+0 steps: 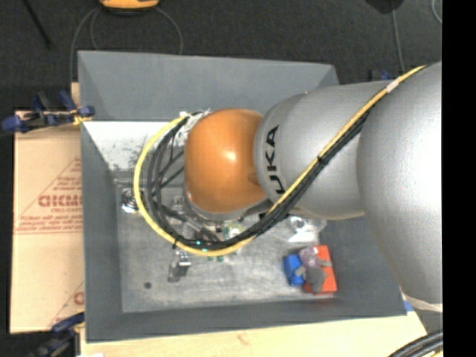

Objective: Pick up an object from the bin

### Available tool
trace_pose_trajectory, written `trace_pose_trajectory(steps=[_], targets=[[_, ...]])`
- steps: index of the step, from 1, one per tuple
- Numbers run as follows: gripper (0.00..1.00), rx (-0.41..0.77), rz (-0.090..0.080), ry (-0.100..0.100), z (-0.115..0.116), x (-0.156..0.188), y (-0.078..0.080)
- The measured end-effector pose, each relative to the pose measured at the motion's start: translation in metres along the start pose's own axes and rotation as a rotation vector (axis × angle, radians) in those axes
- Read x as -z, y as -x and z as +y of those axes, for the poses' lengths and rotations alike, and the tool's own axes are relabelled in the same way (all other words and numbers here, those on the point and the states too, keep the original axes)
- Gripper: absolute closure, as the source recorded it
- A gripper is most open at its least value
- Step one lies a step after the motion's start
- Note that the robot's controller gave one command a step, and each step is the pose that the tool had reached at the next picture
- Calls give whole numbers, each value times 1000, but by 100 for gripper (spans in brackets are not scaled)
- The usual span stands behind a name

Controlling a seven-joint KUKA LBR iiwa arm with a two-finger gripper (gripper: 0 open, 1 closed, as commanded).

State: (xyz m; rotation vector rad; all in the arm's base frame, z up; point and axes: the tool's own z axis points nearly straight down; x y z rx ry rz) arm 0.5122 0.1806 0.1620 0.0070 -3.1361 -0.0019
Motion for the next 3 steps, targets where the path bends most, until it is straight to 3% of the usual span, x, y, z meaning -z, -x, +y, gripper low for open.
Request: trace_pose_trajectory(steps=[1, 2, 3], targets=[[0, -62, -8, -3, -74, 14, 12], [0, 86, -16, -6, -165, 69, 73], [0, 207, 3, 1, -130, -34, 3]])
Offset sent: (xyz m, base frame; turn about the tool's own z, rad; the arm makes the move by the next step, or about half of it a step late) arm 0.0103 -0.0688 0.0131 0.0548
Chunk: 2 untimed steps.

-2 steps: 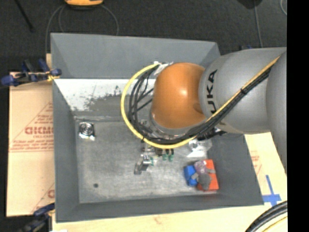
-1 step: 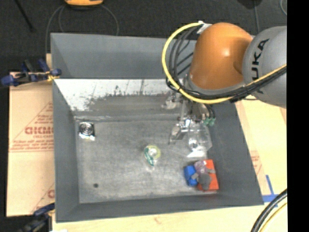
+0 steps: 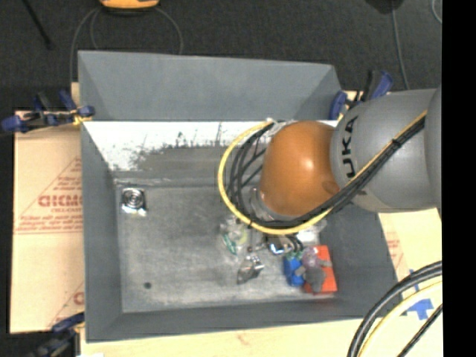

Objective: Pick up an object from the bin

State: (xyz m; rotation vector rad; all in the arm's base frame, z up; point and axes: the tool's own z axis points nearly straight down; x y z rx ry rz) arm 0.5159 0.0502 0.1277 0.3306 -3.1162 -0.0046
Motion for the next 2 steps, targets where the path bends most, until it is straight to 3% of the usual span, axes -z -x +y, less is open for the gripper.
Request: trace_pose_trajectory(steps=[1, 2], targets=[[0, -281, -11, -3, -31, -7, 8], [0, -587, -11, 3, -52, -51, 13]])
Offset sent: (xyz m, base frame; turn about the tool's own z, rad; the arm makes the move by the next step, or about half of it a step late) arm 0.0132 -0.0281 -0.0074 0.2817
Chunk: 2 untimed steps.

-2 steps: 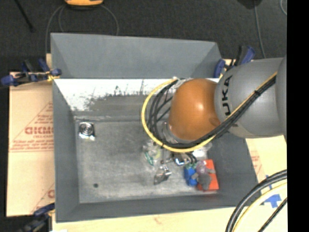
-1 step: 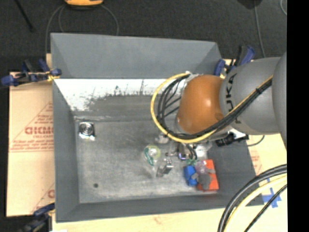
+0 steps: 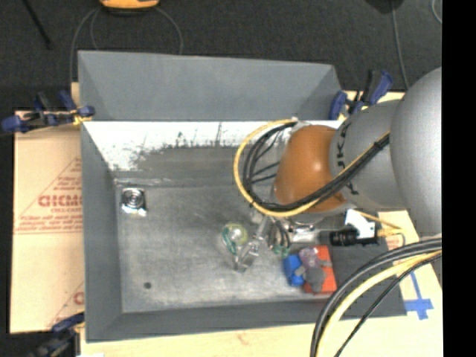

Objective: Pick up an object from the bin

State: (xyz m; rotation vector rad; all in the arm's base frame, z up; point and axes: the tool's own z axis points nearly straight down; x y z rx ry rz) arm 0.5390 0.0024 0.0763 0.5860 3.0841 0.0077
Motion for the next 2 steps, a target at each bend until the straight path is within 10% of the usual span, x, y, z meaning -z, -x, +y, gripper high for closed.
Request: trace_pose_trajectory(steps=[1, 2], targets=[[100, -2, 8, 1, 1, 3, -1], [100, 12, -7, 0, 6, 120, -12]])
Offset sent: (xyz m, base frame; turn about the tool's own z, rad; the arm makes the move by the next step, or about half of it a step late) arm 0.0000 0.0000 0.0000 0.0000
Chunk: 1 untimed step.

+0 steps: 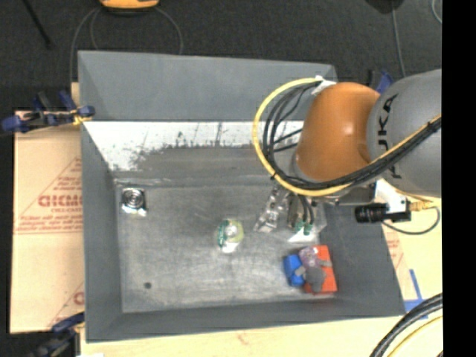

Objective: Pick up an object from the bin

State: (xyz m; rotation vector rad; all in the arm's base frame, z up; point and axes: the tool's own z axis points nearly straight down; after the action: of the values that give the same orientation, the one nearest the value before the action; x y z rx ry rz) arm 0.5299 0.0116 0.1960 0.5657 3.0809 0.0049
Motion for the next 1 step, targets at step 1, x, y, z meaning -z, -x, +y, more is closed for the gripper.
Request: trace_pose_trajectory(steps=[1], targets=[[0, -1, 6, -3, -1, -5, -1]])
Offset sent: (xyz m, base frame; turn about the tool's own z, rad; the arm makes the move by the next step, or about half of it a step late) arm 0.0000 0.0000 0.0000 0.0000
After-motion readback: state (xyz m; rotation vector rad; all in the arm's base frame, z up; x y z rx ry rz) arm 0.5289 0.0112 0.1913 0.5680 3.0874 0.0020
